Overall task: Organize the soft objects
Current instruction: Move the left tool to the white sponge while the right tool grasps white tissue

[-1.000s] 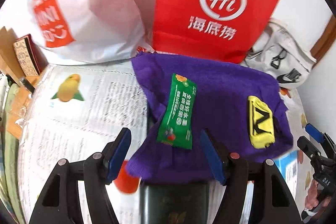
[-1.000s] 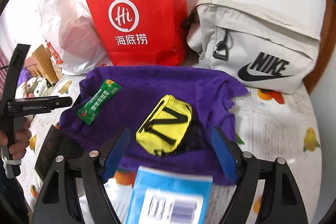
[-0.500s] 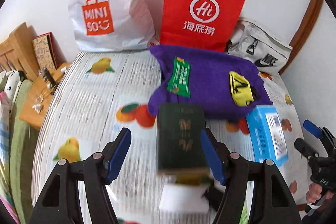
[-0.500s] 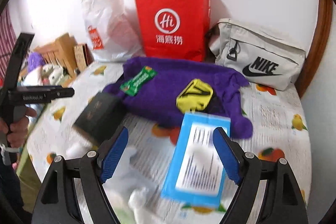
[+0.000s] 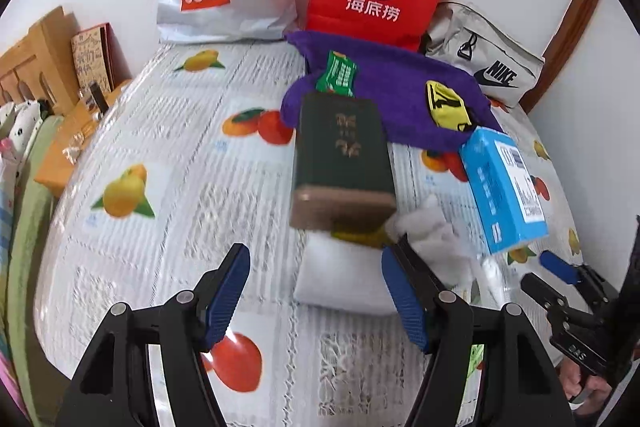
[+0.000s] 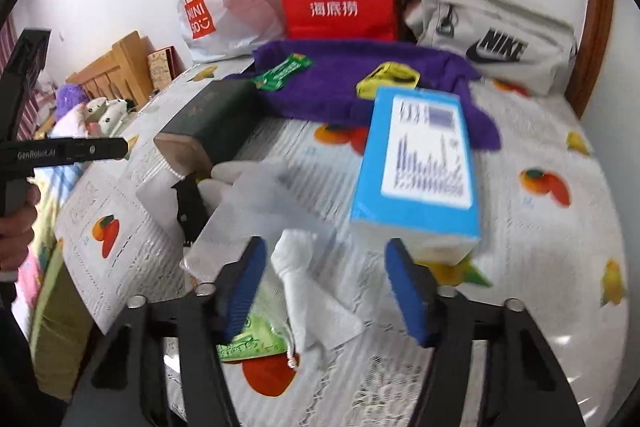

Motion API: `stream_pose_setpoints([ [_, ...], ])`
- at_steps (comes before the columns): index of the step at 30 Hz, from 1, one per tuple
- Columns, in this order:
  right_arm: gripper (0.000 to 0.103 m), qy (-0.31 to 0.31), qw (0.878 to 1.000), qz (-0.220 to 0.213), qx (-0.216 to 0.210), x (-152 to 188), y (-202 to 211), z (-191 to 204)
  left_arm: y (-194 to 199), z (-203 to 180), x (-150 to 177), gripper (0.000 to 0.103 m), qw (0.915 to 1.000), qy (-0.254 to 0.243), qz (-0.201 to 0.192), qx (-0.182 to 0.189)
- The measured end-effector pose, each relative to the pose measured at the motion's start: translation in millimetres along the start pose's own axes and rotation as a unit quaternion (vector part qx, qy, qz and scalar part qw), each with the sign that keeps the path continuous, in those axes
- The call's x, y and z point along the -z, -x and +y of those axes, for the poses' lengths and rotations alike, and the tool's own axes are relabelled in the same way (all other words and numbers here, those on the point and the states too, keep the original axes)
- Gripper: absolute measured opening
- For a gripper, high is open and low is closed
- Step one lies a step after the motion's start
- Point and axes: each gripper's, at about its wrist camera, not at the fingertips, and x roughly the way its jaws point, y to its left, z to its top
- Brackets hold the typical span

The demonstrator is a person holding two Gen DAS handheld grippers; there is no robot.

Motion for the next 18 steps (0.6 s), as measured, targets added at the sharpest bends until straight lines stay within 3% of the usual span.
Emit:
stream_pose_setpoints([
  [10,0.056,-0.011,0.999,0.019,-0.036,13.1,-38.7,8.7,-19.6,2.6,34.8,0.067,0.9995,-0.024,0.020,0.002],
  [12,0.049,-0.021,0.998,0.028,-0.043,13.9,-47.9,6.7,-22.3,0.5,38.6,0.069,0.9991,-0.034,0.022,0.013],
  [14,0.026,-0.032,0.997,0.038,-0.059,15.0,-55.2,4.3,-24.3,-1.8,40.0,0.074,0.9986,-0.042,0.021,0.023],
  [18,0.024,-0.023,0.998,0.028,-0.059,13.5,-50.2,6.2,-29.2,-8.1,41.1,0.081,0.9973,-0.057,0.012,0.043],
])
